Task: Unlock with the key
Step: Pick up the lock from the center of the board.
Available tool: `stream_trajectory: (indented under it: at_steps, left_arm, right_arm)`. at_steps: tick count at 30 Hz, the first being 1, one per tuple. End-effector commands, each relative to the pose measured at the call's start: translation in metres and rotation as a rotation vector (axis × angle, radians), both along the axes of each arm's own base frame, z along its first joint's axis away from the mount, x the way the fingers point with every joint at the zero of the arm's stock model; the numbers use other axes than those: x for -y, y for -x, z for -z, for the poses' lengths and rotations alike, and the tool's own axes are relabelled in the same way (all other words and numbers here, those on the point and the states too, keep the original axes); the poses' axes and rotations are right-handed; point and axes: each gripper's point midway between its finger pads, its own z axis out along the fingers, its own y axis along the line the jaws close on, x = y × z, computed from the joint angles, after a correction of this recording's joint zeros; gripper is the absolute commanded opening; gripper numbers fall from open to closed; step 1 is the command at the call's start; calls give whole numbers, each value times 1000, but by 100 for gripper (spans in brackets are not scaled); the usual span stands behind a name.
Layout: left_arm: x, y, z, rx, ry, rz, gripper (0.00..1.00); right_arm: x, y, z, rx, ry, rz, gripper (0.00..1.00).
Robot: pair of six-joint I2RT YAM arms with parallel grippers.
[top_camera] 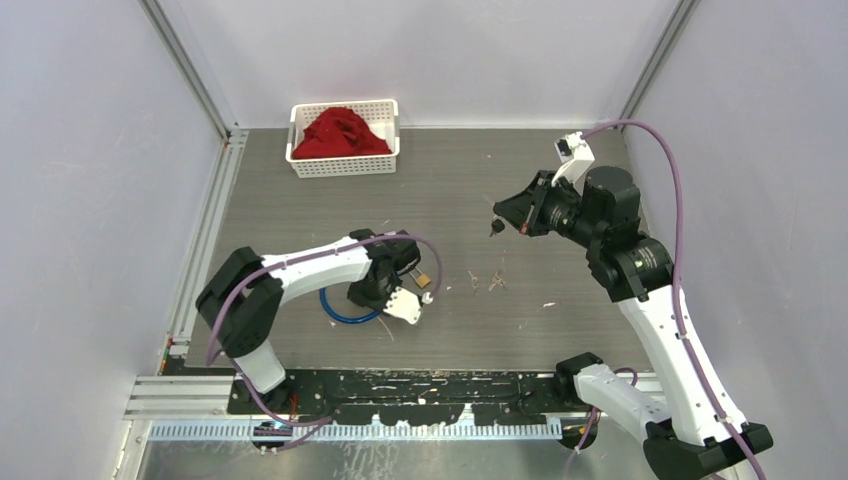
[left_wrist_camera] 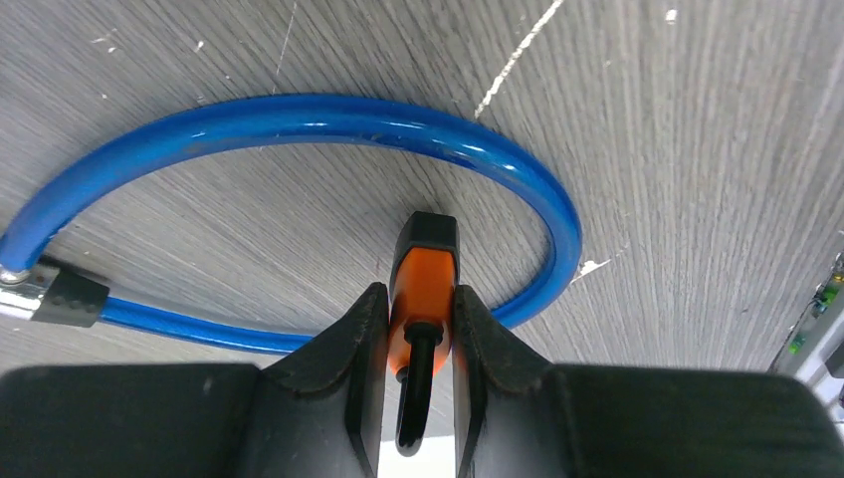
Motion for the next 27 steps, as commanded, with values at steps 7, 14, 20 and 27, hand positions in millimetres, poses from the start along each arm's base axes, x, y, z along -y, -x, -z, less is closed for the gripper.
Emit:
stream_trajectory:
  at_steps: [7, 14, 20, 27]
  left_arm:
    - [11, -29, -1, 134, -66, -92, 2]
    - [25, -25, -7, 124, 29, -168, 25]
    - [30, -13, -7, 60, 81, -235, 30]
    - [28, -13, -11, 36, 103, -233, 57]
  right_arm:
    - [2, 5, -25, 77, -28, 3, 1]
    - [3, 5, -27, 81, -25, 3, 1]
    - [2, 5, -29, 82, -28, 1, 1]
    - [3, 7, -29, 81, -32, 2, 1]
